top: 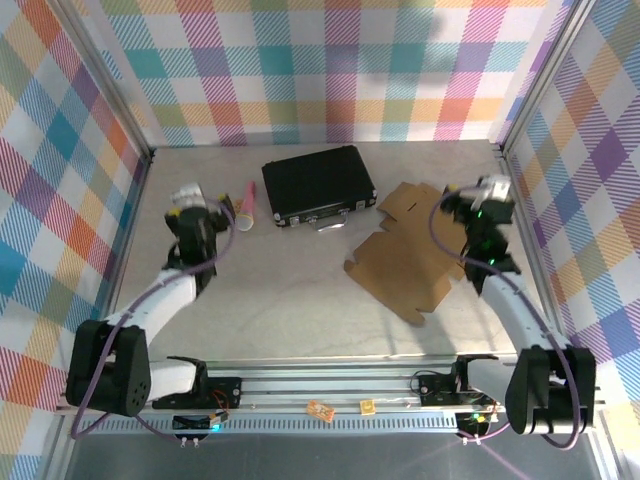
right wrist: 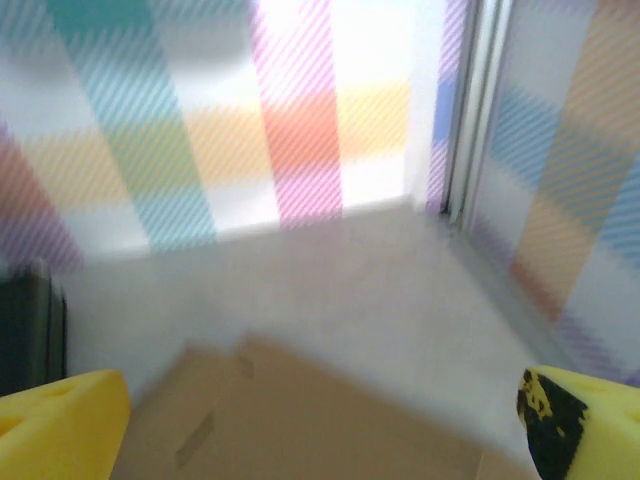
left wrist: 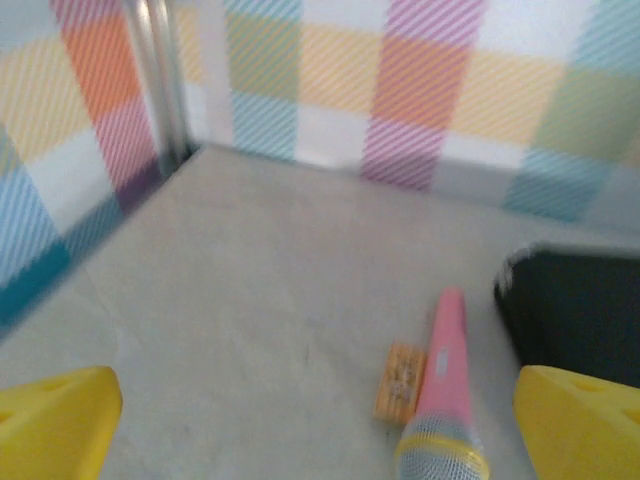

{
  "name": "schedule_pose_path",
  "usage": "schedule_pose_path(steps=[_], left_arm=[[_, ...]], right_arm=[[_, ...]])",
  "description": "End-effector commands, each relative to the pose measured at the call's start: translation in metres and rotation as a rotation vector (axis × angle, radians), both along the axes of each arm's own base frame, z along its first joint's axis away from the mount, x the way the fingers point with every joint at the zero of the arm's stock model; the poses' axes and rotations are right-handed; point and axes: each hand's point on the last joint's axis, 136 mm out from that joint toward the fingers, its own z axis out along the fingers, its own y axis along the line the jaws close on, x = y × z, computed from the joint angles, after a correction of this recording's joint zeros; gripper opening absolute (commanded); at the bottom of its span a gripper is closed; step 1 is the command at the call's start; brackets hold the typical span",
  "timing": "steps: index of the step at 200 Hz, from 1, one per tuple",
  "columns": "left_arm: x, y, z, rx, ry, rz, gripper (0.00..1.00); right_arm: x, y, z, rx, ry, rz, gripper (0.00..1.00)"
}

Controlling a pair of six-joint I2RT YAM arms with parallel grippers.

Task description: Fold the paper box

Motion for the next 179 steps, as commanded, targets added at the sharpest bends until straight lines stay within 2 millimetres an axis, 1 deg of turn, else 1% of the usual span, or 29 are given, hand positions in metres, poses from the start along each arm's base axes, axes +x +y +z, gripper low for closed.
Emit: schedule_pose_path(steps=[1, 3, 5, 6, 10, 11, 12, 15, 21, 28, 30, 38, 44, 50, 65, 69, 73, 74, 77, 84, 90, 98, 119, 127, 145, 150, 166, 179], left_arm=[[-0.026, 0.034, 0.039, -0.218, 0.157, 0.312, 1.00], [-0.024, 0.033, 0.036, -0.240, 0.171, 0.310, 1.00], [-0.021, 0.033, 0.038, -0.263, 0.175, 0.306, 1.00], [-0.019, 0.031, 0.038, -0.277, 0.181, 0.295, 1.00], [-0.011, 0.025, 0.035, -0.336, 0.202, 0.251, 1.00], [-0.009, 0.024, 0.035, -0.351, 0.206, 0.240, 1.00], [-0.008, 0.021, 0.033, -0.365, 0.212, 0.227, 1.00], [-0.003, 0.017, 0.032, -0.408, 0.219, 0.195, 1.00], [0.006, 0.005, 0.032, -0.474, 0.224, 0.133, 0.94], [0.013, -0.011, 0.033, -0.526, 0.222, 0.064, 0.87], [0.014, -0.017, 0.033, -0.540, 0.221, 0.046, 0.85], [0.018, -0.039, 0.033, -0.582, 0.226, -0.022, 0.81], [0.019, -0.058, 0.032, -0.599, 0.242, -0.079, 0.77], [0.018, -0.076, 0.029, -0.608, 0.271, -0.131, 0.73], [0.006, -0.124, 0.013, -0.611, 0.372, -0.240, 0.64], [0.001, -0.135, 0.007, -0.613, 0.399, -0.271, 0.61], [-0.004, -0.151, 0.002, -0.608, 0.427, -0.313, 0.58], [-0.006, -0.155, 0.000, -0.607, 0.434, -0.323, 0.57], [-0.010, -0.165, -0.004, -0.604, 0.454, -0.348, 0.55], [-0.023, -0.189, -0.015, -0.591, 0.503, -0.402, 0.51], [-0.034, -0.208, -0.025, -0.582, 0.542, -0.448, 0.48], [-0.050, -0.235, -0.039, -0.575, 0.594, -0.509, 0.46], [-0.087, -0.294, -0.078, -0.587, 0.719, -0.625, 0.43], [-0.098, -0.315, -0.090, -0.594, 0.756, -0.670, 0.39], [-0.111, -0.354, -0.107, -0.589, 0.826, -0.746, 0.27], [-0.112, -0.364, -0.108, -0.586, 0.836, -0.770, 0.26], [-0.114, -0.390, -0.123, -0.580, 0.891, -0.825, 0.25], [-0.112, -0.404, -0.138, -0.600, 0.937, -0.836, 0.23]], right_arm=[[-0.012, -0.017, 0.060, 0.104, 0.020, -0.135, 0.99], [-0.013, -0.020, 0.062, 0.139, 0.022, -0.158, 0.99], [-0.014, -0.023, 0.065, 0.181, 0.016, -0.187, 0.99], [-0.016, -0.025, 0.060, 0.201, 0.032, -0.204, 0.99], [-0.023, -0.031, 0.056, 0.293, 0.065, -0.274, 0.99], [-0.023, -0.031, 0.056, 0.293, 0.065, -0.274, 0.99], [-0.029, -0.033, 0.052, 0.336, 0.091, -0.309, 0.99], [-0.037, -0.037, 0.044, 0.388, 0.131, -0.359, 0.99], [-0.048, -0.038, 0.037, 0.445, 0.191, -0.407, 0.99], [-0.046, -0.031, 0.037, 0.441, 0.226, -0.362, 0.99], [-0.043, -0.022, 0.037, 0.439, 0.243, -0.303, 0.99], [-0.038, -0.004, 0.037, 0.448, 0.282, -0.195, 0.99], [-0.042, 0.002, 0.030, 0.488, 0.328, -0.184, 0.99], [-0.049, 0.006, 0.019, 0.538, 0.383, -0.199, 0.99], [-0.069, 0.018, -0.021, 0.649, 0.526, -0.227, 0.99], [-0.075, 0.023, -0.033, 0.676, 0.568, -0.223, 0.96], [-0.081, 0.027, -0.043, 0.697, 0.605, -0.218, 0.93], [-0.081, 0.027, -0.043, 0.697, 0.605, -0.218, 0.93], [-0.086, 0.033, -0.054, 0.722, 0.645, -0.205, 0.90], [-0.096, 0.044, -0.070, 0.768, 0.704, -0.181, 0.85], [-0.105, 0.052, -0.087, 0.808, 0.758, -0.170, 0.81], [-0.117, 0.061, -0.103, 0.864, 0.811, -0.161, 0.77], [-0.156, 0.079, -0.142, 0.990, 0.917, -0.170, 0.76], [-0.170, 0.085, -0.157, 1.037, 0.949, -0.172, 0.75], [-0.198, 0.097, -0.184, 1.118, 1.014, -0.161, 0.70], [-0.204, 0.099, -0.190, 1.134, 1.022, -0.159, 0.70], [-0.219, 0.102, -0.207, 1.154, 1.042, -0.157, 0.68], [-0.226, 0.106, -0.217, 1.162, 1.064, -0.136, 0.68]])
